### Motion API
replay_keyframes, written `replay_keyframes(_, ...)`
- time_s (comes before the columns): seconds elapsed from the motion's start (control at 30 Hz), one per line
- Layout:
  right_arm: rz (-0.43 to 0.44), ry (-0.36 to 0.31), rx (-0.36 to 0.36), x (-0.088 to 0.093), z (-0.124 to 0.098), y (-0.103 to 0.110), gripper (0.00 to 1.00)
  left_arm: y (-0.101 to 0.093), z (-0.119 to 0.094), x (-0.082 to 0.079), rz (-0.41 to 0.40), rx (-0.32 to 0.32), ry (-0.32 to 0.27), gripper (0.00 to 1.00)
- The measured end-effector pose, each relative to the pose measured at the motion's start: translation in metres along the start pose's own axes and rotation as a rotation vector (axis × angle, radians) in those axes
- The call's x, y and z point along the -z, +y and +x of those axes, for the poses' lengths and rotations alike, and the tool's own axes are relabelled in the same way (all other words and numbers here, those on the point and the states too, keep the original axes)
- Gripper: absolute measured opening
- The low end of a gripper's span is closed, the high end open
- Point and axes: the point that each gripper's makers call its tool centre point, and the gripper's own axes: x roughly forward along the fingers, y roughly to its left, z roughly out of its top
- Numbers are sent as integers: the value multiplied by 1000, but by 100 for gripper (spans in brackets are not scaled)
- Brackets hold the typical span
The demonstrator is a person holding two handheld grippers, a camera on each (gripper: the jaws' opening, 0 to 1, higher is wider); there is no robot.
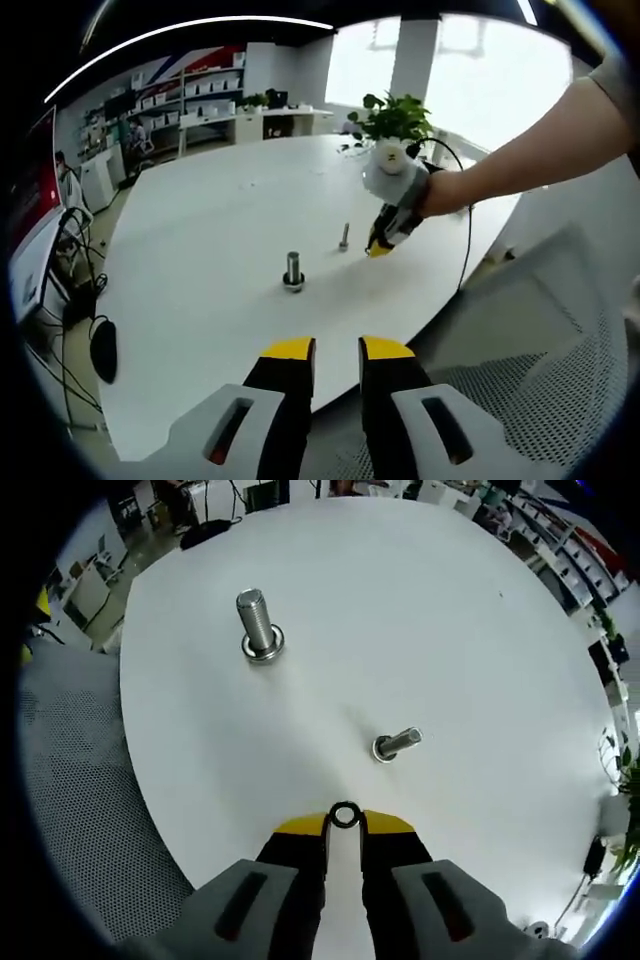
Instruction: Place the washer onto the threaded stud by aligning its center hole with the stud, sliding it down to the base, and recovering from edge contact or off-axis alignment until the washer reaches the visible bottom stop.
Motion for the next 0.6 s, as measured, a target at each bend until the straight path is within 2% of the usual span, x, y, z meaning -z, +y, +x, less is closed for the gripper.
replay_keyframes(0.13,27,-45,25,-7,-12,-12,13,0,0,-1,0,-1,-3,15)
replay_keyframes(0.3,-1,-107,63,-26,-24,-21,13,0,-1,-1,2,-2,-7,15)
replay_keyframes(0.5,-21,-134,67,-43,-23,-24,13,1,-1,-1,0,-5,-7,15)
replay_keyframes(0.6,-42,-127,64,-48,-20,-23,13,1,-1,-1,-3,-7,-9,15)
